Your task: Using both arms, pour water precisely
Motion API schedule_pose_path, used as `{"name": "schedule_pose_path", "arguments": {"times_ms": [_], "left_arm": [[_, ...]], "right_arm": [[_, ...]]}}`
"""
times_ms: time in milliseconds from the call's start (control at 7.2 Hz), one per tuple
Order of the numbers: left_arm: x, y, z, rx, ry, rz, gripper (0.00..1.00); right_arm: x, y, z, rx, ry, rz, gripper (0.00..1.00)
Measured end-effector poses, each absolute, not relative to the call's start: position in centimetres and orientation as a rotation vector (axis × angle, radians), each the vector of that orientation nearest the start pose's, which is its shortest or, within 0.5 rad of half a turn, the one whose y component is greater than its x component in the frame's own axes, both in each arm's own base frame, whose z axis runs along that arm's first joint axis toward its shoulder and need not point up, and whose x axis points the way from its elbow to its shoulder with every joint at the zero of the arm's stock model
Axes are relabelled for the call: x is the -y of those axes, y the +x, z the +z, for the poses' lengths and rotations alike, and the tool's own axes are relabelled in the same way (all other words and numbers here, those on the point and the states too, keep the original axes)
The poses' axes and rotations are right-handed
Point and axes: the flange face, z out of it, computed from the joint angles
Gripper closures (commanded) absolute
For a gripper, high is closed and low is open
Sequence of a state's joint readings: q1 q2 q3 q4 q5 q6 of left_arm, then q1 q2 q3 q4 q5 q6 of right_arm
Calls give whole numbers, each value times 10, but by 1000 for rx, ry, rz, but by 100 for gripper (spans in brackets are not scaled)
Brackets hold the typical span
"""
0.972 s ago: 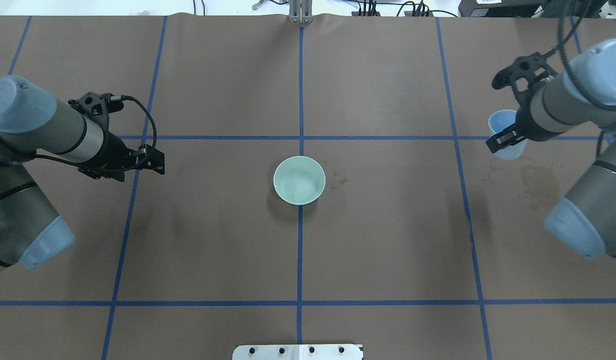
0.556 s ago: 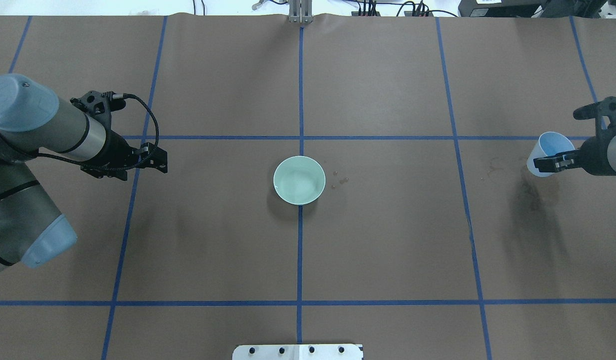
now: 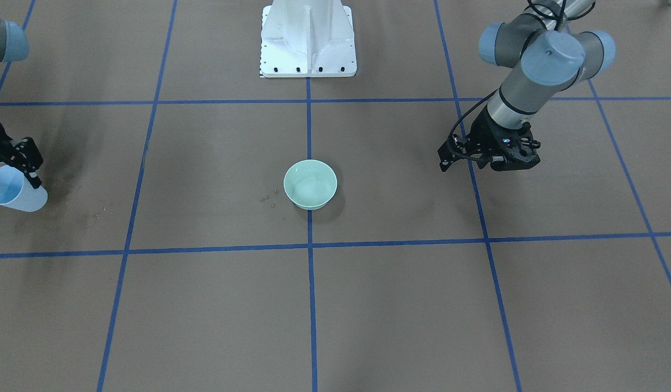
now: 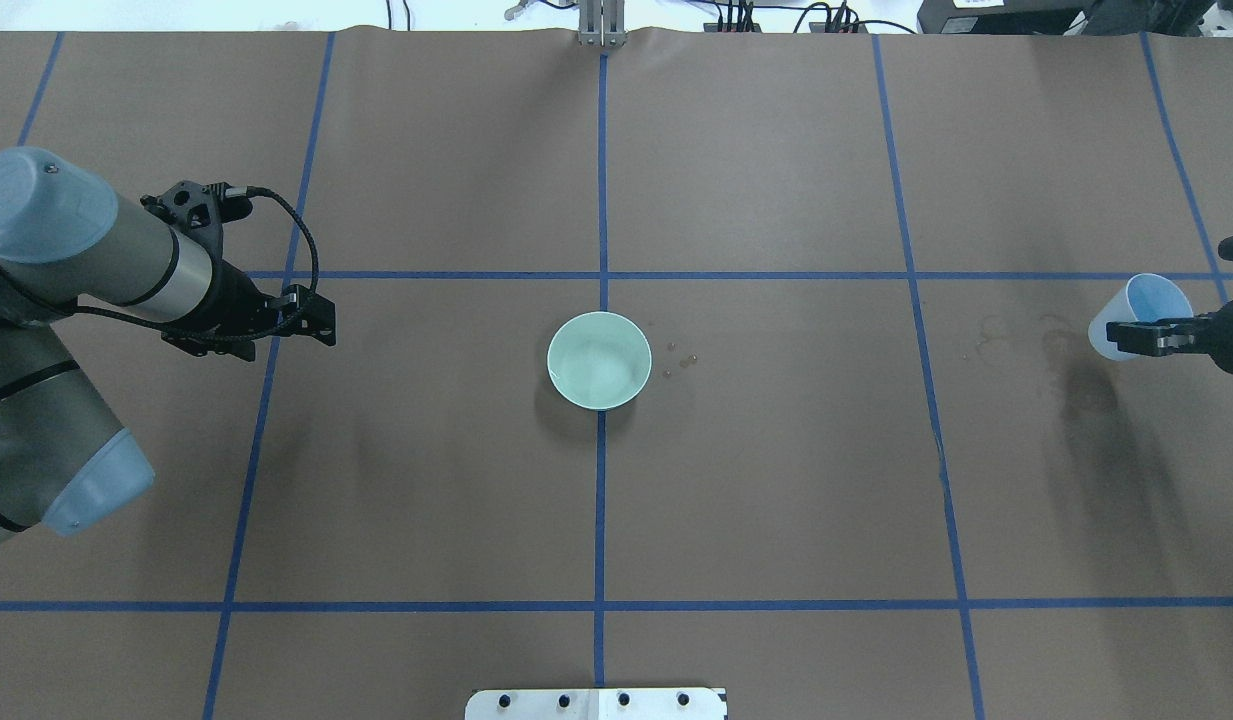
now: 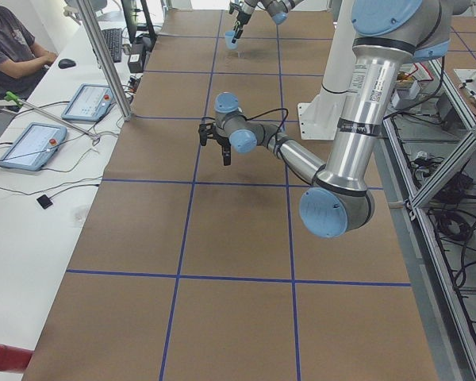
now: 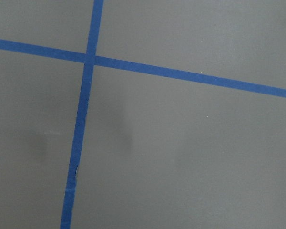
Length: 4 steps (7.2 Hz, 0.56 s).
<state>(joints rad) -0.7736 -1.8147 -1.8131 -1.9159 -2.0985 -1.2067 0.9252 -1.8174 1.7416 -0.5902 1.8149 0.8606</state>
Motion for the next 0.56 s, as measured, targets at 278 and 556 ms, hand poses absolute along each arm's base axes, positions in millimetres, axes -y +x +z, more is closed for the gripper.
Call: {"name": "schedule_pose_path", "arguments": {"times_ms": [278,556], "left_arm": [[465,357,376,-950,18,-159,1],[465,357,376,-950,18,-159,1]], "right_arm": [[400,-173,591,792,485,115,93],[395,-181,593,794,474,108,89]]}}
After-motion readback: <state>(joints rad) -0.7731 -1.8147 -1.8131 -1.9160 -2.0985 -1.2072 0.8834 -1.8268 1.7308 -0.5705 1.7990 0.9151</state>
